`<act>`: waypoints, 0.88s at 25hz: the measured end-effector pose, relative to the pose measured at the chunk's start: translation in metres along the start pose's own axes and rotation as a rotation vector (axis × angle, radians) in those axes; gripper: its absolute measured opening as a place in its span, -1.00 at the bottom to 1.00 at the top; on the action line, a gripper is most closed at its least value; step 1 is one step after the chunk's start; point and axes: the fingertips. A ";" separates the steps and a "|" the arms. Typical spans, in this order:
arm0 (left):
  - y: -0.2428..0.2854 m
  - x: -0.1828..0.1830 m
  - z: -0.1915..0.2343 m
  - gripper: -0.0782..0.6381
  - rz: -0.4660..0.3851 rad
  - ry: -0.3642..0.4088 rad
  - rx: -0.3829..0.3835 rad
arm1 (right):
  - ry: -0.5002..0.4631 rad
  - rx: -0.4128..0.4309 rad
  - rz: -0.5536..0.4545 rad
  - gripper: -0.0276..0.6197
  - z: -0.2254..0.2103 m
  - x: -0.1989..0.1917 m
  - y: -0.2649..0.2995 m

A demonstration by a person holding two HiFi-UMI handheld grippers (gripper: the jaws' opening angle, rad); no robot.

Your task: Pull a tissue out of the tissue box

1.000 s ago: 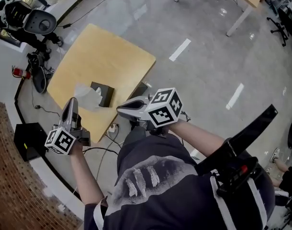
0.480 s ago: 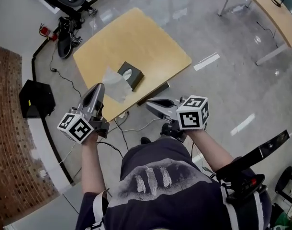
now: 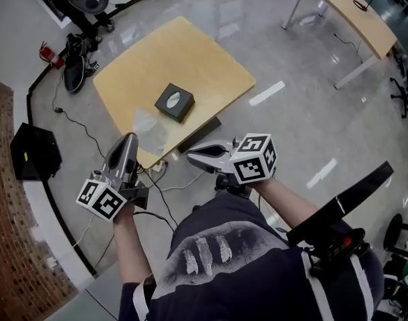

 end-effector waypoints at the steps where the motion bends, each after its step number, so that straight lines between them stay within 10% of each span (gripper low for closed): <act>1: -0.012 -0.001 -0.002 -0.77 -0.009 -0.002 -0.002 | -0.009 -0.002 0.007 -0.92 0.009 -0.004 0.004; 22: -0.110 -0.019 -0.065 -0.77 -0.031 -0.048 -0.203 | -0.092 -0.165 -0.003 -0.92 0.123 -0.077 0.011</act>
Point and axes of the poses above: the fingertips, and each gripper's own axes: y forward along the fingers, z to its left, x out of its top, and after that the axes turned 13 degrees about -x, right-handed
